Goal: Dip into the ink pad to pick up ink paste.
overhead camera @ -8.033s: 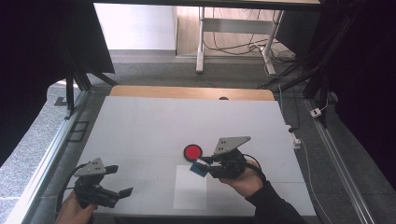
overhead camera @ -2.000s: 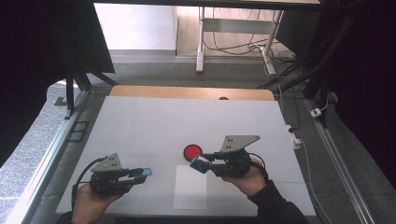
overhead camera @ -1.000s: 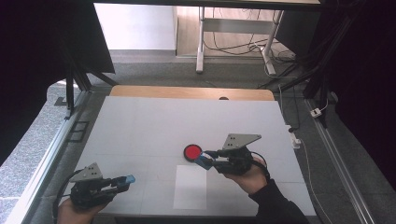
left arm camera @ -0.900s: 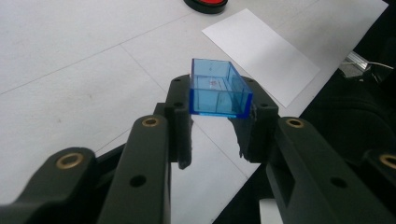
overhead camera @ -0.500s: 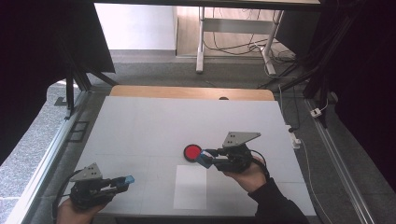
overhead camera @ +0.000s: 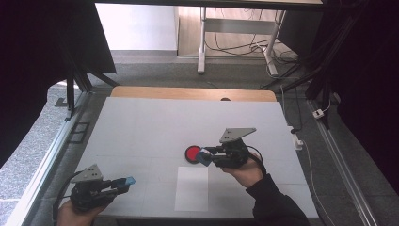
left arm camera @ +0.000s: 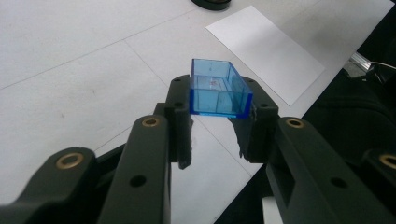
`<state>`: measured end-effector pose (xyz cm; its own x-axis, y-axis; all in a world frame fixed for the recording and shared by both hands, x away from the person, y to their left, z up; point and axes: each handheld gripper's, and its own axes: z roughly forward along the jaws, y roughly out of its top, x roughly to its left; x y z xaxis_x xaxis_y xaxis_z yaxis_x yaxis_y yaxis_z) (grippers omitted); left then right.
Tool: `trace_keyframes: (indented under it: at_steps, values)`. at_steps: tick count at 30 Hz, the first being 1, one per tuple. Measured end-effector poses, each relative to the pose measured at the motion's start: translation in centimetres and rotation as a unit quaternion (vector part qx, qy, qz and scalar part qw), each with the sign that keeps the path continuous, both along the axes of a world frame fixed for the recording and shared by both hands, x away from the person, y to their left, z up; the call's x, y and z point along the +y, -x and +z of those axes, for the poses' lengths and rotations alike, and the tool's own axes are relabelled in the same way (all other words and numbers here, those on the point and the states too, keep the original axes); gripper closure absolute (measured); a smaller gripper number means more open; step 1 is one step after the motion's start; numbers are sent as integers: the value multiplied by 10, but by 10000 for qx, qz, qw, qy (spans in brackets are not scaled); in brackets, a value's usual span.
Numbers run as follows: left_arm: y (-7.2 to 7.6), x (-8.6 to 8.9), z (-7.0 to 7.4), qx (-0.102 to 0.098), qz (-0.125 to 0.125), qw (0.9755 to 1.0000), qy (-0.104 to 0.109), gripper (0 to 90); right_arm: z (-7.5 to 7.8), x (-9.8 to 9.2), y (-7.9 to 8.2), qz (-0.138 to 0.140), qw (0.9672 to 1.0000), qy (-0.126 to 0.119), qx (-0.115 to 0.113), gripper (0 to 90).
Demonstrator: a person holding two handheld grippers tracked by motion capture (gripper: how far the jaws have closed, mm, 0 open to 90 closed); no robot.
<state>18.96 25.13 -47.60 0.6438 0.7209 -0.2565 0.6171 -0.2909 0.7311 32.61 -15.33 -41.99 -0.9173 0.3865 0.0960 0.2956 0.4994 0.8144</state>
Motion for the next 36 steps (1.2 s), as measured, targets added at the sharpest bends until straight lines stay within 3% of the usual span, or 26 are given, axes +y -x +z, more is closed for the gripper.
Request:
trace_keyframes:
  at_steps: [12, 21, 28, 36]
  values:
    - [1, 0, 0, -116, -13, 9999, -29, 683, -2, 16, -19, -131, 9999, -9, -64, 704]
    - [1, 0, 1, -153, -27, 9999, -54, 683, -11, 26, -34, -181, 9995, 224, -128, 704]
    - [1, 0, 0, -139, -32, 9999, -67, 683, -18, 32, -45, -372, 9979, 492, -172, 705]
    - [0, 1, 0, -96, -46, 9999, -27, 684, -35, 40, -56, -423, 9961, 780, -12, 705]
